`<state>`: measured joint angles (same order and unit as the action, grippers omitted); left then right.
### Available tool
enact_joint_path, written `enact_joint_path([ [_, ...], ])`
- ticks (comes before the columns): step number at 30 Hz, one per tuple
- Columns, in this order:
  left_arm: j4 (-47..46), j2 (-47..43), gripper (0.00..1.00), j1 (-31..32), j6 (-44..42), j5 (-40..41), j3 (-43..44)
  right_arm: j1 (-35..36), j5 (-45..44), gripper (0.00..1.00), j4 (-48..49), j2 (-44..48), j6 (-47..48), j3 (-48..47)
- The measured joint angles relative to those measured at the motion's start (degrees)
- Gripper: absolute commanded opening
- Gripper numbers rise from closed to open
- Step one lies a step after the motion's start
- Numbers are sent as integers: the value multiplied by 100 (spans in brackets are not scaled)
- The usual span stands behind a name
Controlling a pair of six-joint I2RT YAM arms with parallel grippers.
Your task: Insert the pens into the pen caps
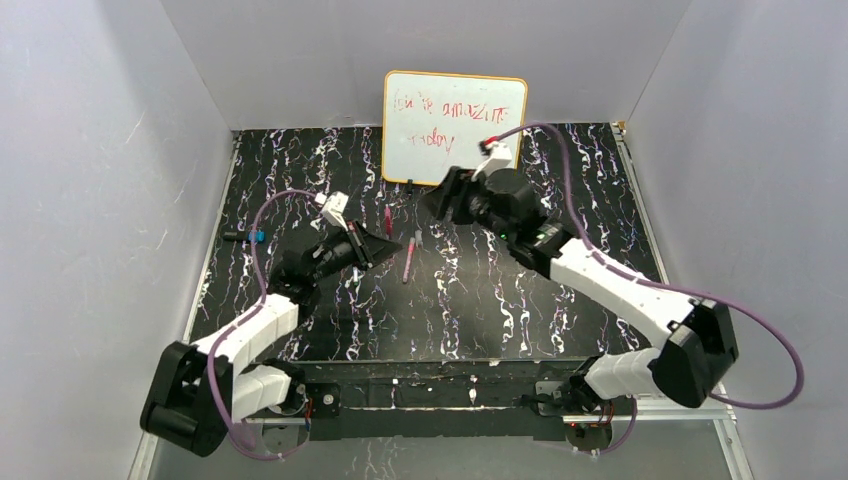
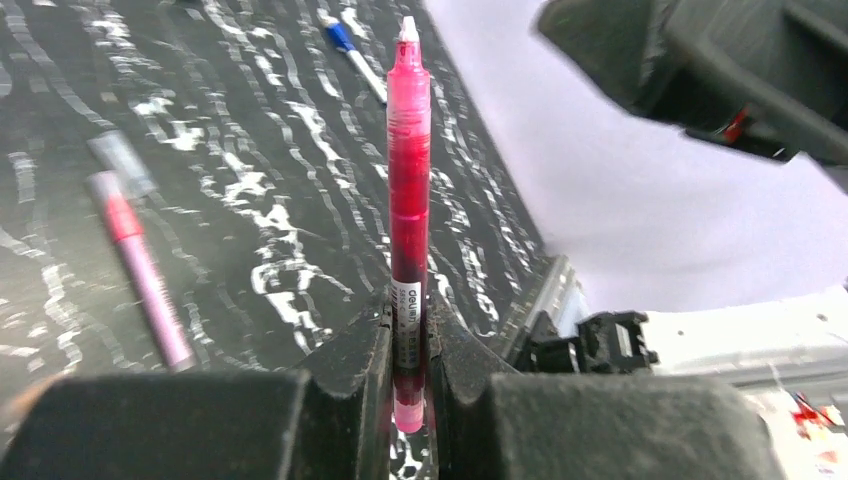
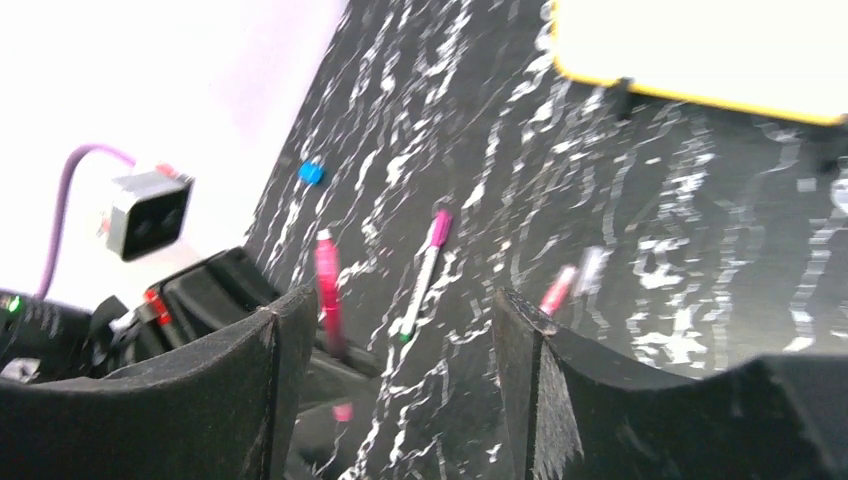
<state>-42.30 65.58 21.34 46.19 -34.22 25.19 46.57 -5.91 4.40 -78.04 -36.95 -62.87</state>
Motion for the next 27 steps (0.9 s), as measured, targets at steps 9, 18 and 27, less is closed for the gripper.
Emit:
enact_joint_path([
  [9, 2208, -763, 0, -850, -896, 566, 179, -929, 227, 55, -1342, -848, 151, -796],
  [18, 3510, -761, 0, -931, -1683, 476, 807, -835, 1067, 48, -3075, -3206, 702, -2835],
  [27, 4472, -855, 0, -931, -2363, 455, 1056, -817, 1051, 40, -3738, -4133, 1121, -3884],
])
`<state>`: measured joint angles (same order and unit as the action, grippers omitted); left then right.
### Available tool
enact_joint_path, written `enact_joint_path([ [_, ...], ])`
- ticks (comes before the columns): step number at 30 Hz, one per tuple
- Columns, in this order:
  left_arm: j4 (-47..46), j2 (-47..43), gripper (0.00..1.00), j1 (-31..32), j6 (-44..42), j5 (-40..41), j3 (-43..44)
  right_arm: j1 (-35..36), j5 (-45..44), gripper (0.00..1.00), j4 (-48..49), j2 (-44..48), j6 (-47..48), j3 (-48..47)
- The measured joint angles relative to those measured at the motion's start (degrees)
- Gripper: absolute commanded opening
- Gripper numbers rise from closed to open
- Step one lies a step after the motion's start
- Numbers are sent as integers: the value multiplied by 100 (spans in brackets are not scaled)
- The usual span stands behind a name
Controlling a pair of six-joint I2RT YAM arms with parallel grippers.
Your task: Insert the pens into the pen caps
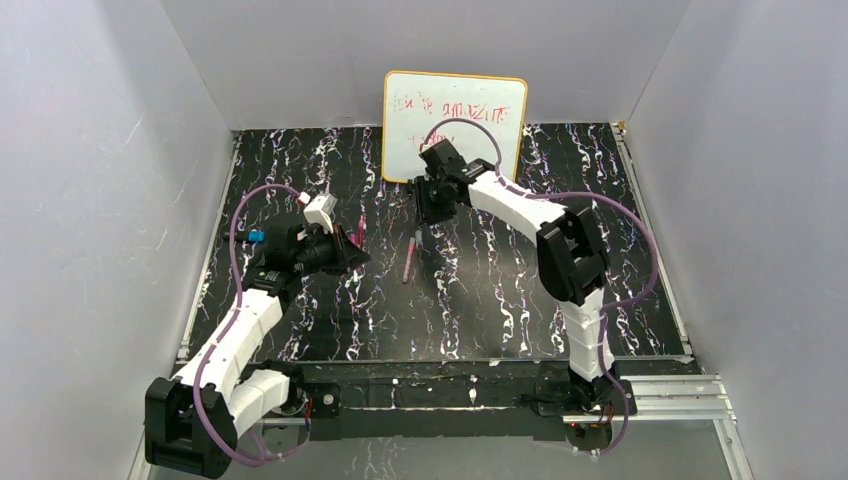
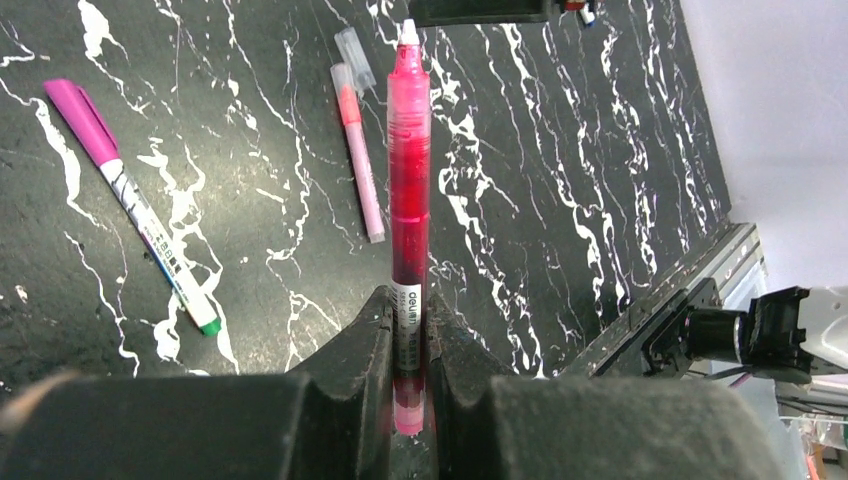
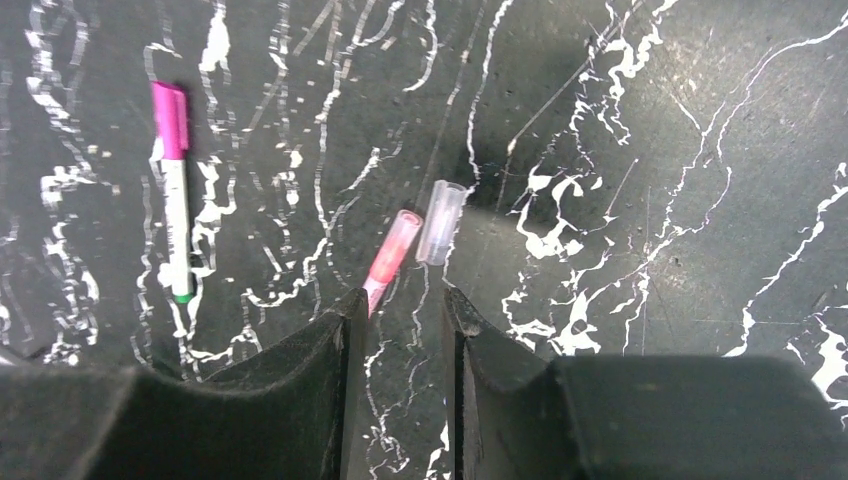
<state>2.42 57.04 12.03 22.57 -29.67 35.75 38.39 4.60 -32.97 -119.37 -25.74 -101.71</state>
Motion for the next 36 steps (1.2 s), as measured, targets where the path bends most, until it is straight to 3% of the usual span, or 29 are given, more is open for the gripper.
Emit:
enact_joint_path([
  [21, 398, -57, 0, 0, -382, -101, 0, 74, -37, 38, -160, -1047, 136, -573],
  [36, 520, -11, 0, 0, -527, -122, 0, 127, -426, 29, -223, -1303, 216, -774],
])
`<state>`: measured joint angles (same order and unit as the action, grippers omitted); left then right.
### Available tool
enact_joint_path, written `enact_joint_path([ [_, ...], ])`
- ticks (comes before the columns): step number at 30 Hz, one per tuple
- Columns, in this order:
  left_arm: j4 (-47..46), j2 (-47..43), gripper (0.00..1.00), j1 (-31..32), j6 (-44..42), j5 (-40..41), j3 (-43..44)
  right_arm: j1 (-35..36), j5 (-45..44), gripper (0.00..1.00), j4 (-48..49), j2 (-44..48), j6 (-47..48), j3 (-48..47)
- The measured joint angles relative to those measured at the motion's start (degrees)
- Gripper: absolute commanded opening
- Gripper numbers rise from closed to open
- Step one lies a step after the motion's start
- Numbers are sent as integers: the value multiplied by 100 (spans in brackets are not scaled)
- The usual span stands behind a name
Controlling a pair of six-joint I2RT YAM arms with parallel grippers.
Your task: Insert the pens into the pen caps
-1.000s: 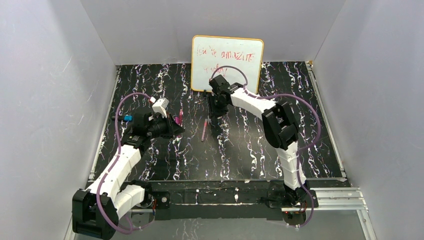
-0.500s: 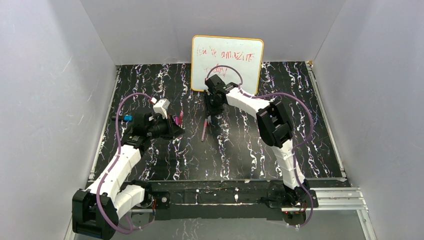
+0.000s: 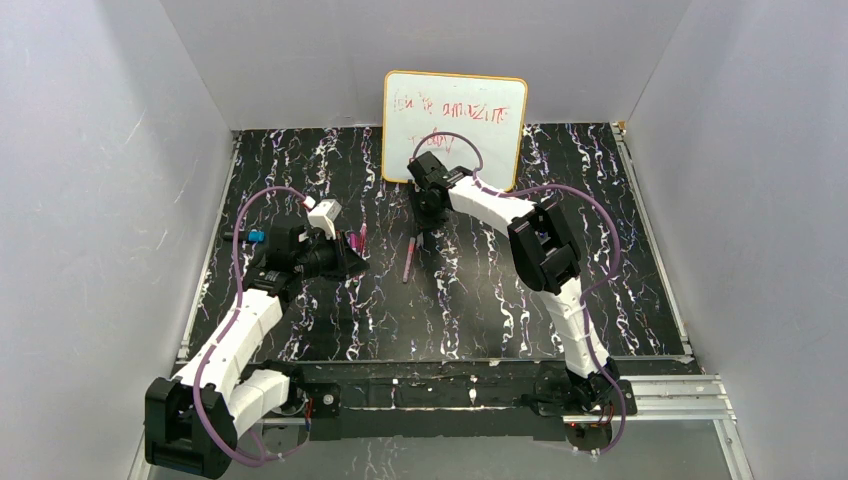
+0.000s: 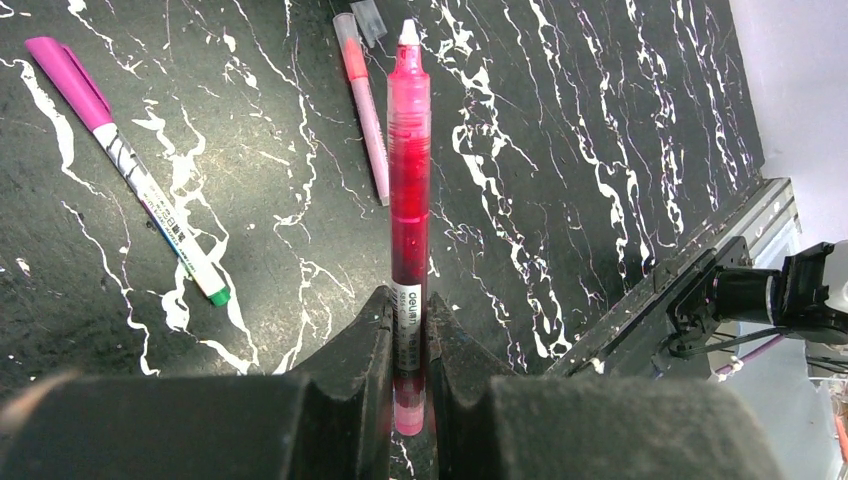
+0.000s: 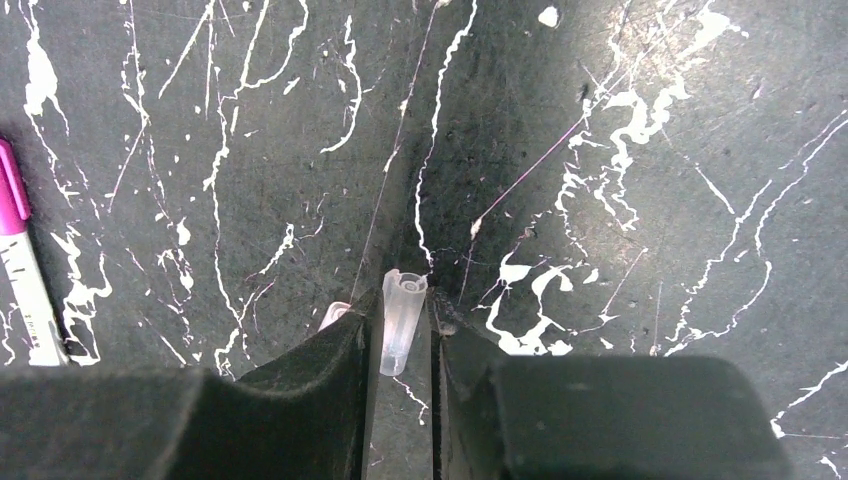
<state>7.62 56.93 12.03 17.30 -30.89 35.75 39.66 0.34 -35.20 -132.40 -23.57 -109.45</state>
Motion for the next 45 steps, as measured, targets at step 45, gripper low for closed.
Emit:
enact_joint_path([
  [45, -33, 256, 0, 0, -28, -313, 0, 358, -461, 3, 595, 1167, 326, 892],
])
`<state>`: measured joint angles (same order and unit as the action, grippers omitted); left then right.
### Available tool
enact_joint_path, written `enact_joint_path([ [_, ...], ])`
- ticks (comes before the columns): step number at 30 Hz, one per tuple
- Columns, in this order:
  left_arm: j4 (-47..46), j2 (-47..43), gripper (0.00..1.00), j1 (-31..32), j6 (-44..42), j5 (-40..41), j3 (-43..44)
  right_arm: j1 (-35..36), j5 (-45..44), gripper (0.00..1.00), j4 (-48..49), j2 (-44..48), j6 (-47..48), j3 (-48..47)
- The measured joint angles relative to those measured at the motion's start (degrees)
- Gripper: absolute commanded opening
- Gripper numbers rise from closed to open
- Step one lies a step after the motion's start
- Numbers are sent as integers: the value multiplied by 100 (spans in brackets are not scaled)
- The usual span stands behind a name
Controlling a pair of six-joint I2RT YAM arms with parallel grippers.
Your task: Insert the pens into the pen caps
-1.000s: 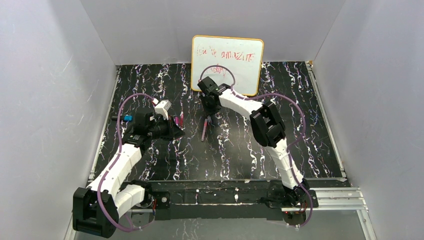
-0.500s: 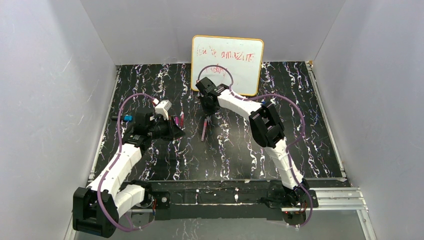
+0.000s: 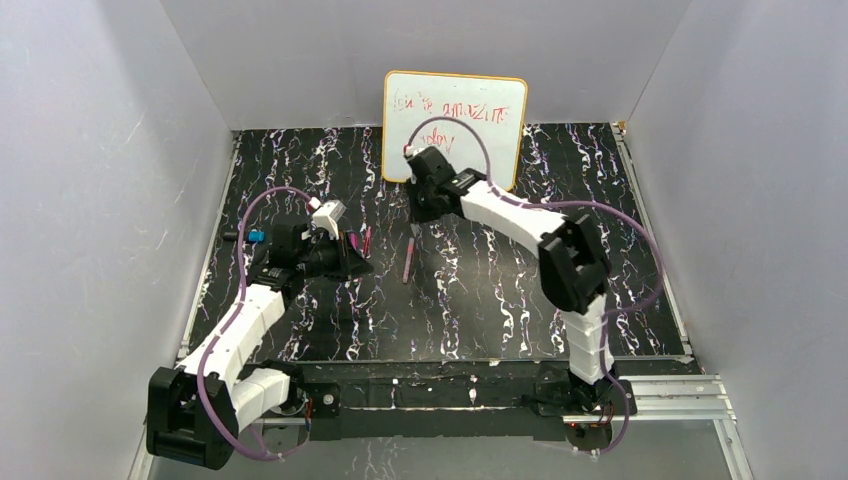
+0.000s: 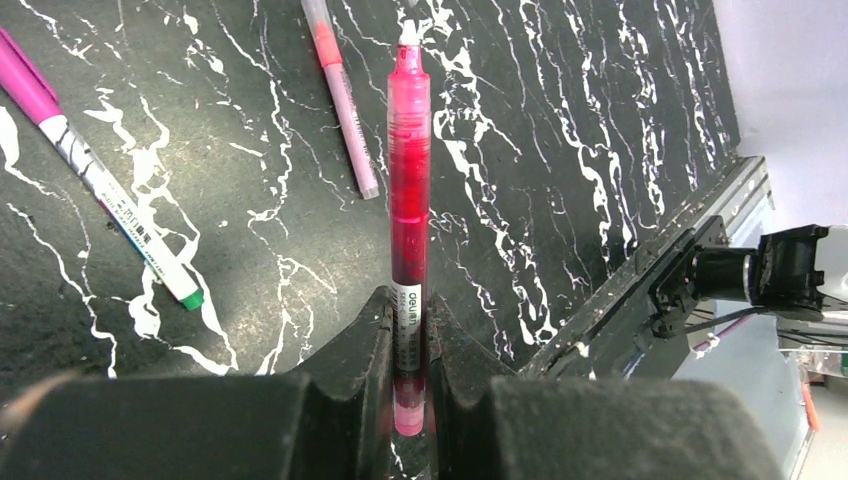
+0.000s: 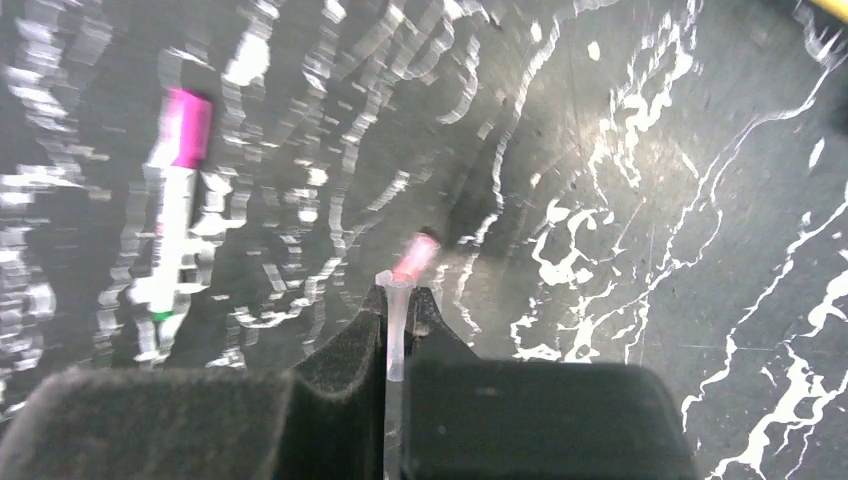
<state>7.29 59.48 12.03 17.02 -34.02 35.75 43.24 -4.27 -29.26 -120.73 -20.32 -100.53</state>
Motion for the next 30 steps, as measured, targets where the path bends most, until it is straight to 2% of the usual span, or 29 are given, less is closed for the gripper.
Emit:
enact_joint_path([
  [5, -323, 11, 0, 0, 271, -205, -26, 0, 240, 4, 901, 1276, -243, 581],
  [12, -1611, -20, 0, 0, 1198, -817, -577, 0, 728, 5, 2885, 2861, -955, 2017],
  [19, -3101, -181, 0, 0, 2170, -1379, -951, 28, 1220, 5, 4352, 3088, -1792, 2811],
  [25, -3971, -223, 0, 0, 2708, -1663, -1080, 114, 1416, 5, 4876, 3088, -2109, 2914],
  [30, -4315, -221, 0, 0, 2953, -1792, -1150, 179, 1513, 5, 5143, 3088, -2186, 2911],
])
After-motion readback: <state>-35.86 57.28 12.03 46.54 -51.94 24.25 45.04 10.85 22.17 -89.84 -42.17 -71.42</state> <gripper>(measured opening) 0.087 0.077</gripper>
